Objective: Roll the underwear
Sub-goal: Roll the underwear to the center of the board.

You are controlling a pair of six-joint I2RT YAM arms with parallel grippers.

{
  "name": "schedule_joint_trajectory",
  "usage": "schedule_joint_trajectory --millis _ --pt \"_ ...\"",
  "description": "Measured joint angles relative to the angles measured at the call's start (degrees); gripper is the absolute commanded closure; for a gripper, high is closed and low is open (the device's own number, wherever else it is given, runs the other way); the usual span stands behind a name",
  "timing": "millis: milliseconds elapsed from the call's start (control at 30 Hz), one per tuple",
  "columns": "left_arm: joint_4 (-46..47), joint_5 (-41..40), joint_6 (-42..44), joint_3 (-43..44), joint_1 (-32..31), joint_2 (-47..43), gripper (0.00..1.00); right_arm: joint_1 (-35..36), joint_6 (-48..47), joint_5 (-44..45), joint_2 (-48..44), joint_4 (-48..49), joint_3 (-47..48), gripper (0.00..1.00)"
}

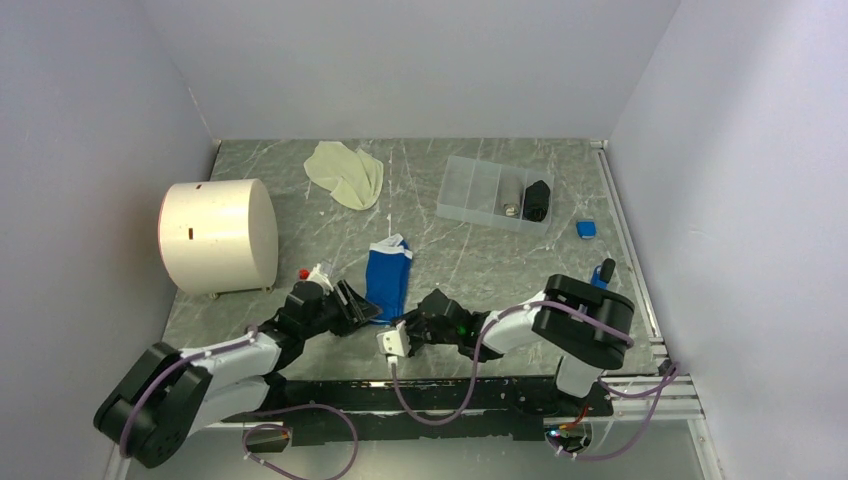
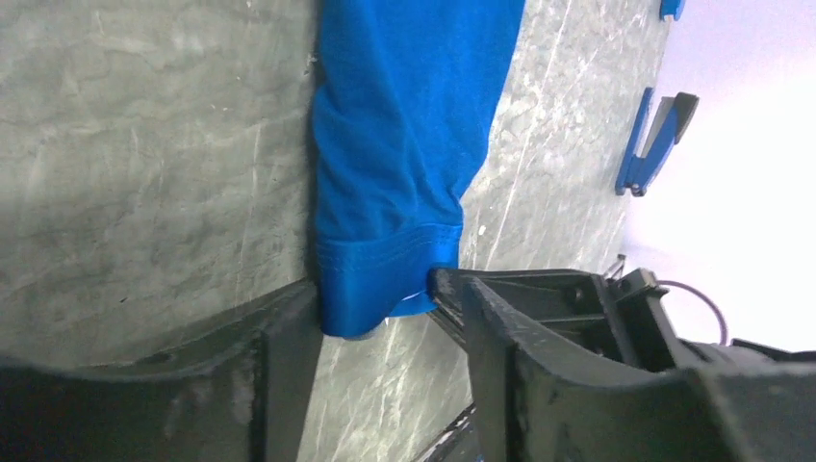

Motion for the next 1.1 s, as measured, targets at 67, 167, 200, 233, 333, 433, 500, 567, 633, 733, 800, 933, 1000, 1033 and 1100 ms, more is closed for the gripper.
schedule_joint_trajectory --millis 67,167,200,233,333,433,500,567,633,733,800,933,1000,1033,1100 --pt "-2.67 -0.61 -0.09 0.2 0.02 -3.13 0.24 -0.63 2.91 -1.95 -1.44 -2.43 0.9 1.0" --pt "-6.97 -1.99 0.28 0.33 0.04 -7.61 0.19 -1.53 7.96 -4.92 -3.41 -4.79 1.95 1.0" --pt "-8.5 -2.54 0.46 0.35 0.07 -9.25 0.19 -1.92 9.79 -6.12 -4.02 -5.18 2.08 1.0" --pt "-10.34 -3.13 0.68 0.33 0.07 -10.91 0.2 -2.32 11.87 -7.41 -4.5 -5.29 2.1 1.0" --pt "-14.88 -4.37 1.25 0.0 0.07 -15.06 0.21 -3.04 16.87 -10.16 -4.81 -5.35 2.1 1.0" --pt "-17.46 -4.5 1.64 -0.44 0.07 -17.68 0.24 -3.5 21.62 -12.39 -4.61 -5.11 2.1 1.0" --pt "-18.69 -4.55 1.88 -0.42 0.07 -18.36 0.26 -3.89 24.55 -13.55 -4.31 -4.46 2.1 1.0" --pt "-19.12 -4.52 2.16 -0.42 0.07 -18.51 0.31 -4.5 27.26 -14.71 -3.96 -3.5 2.1 1.0" --pt "-19.28 -4.5 2.67 -0.42 0.09 -18.34 0.36 -5.29 30.1 -15.96 -3.72 -2.32 2.1 1.0" --pt "-18.73 -4.2 2.99 -0.55 0.13 -17.2 0.39 -7.13 33.48 -17.92 -3.61 -0.81 2.1 1.0" --pt "-18.05 -3.65 2.99 -0.61 0.13 -16.46 0.41 -8.55 35.3 -19.47 -3.45 0.0 2.16 1.0" --pt "-16.06 -2.49 3.1 -0.61 0.13 -14.27 0.42 -10.47 37.11 -21.99 -3.02 0.46 2.71 1.0" --pt "-15.1 -1.97 3.08 -0.63 0.13 -13.53 0.42 -10.54 37.2 -22.62 -2.75 0.26 2.91 1.0" --pt "-14.6 -1.79 3.02 -0.68 0.11 -13.16 0.43 -10.54 37.2 -22.91 -2.6 0.2 3.02 1.0" --pt "-14.05 -1.55 2.89 -0.72 0.11 -12.72 0.5 -10.51 37.07 -23.45 -2.54 -0.02 3.02 1.0"
